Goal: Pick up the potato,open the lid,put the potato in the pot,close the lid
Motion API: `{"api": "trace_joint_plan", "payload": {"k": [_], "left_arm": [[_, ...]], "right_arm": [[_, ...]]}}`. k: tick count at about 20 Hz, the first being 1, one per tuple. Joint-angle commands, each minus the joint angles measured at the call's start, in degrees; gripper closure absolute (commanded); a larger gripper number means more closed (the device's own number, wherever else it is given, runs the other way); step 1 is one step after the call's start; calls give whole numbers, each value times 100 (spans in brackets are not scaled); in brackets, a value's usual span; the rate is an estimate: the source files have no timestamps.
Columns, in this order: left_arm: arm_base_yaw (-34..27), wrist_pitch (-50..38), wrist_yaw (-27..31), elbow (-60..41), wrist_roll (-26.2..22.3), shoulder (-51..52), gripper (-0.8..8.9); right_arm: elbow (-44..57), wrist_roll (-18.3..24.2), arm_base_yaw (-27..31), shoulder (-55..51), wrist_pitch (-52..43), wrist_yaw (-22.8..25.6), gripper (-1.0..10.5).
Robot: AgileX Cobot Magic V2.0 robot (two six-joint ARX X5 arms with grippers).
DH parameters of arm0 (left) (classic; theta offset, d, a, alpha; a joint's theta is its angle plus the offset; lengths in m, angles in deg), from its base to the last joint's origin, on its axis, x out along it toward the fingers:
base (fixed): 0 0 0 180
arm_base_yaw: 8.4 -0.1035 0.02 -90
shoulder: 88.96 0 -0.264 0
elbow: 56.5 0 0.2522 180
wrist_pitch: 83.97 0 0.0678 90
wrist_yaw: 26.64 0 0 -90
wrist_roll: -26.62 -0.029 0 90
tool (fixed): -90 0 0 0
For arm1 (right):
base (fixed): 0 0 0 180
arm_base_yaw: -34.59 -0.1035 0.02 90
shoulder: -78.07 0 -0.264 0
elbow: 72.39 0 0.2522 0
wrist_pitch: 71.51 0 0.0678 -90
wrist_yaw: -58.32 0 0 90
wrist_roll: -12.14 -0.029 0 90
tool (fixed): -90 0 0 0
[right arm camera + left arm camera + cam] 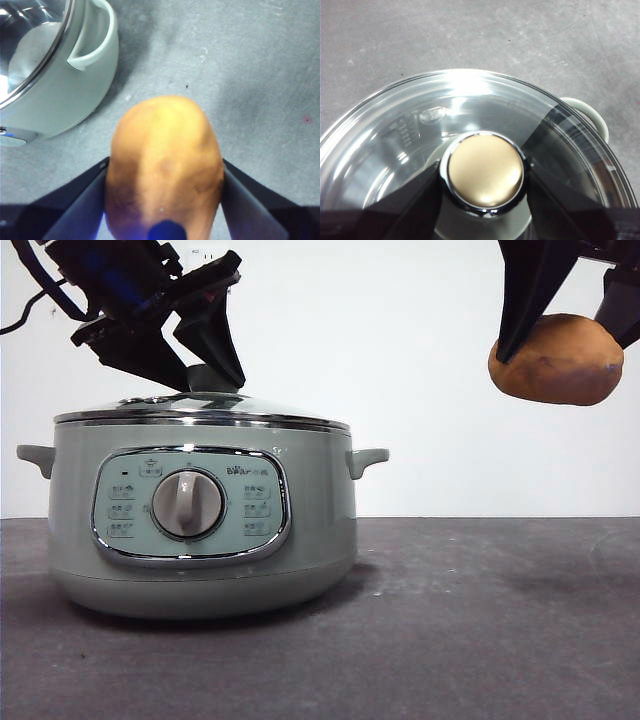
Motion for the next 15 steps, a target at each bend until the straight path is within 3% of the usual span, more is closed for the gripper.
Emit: {"api": "trace_joint_plan", "payload": {"k": [1,15], "left_arm": [[11,-57,22,83,-175,-7,822],[7,236,17,533,-302,2035,822]], "right_arm": [[2,7,-9,2,-13,15,958],[2,7,-9,-28,-507,-28,958]]}}
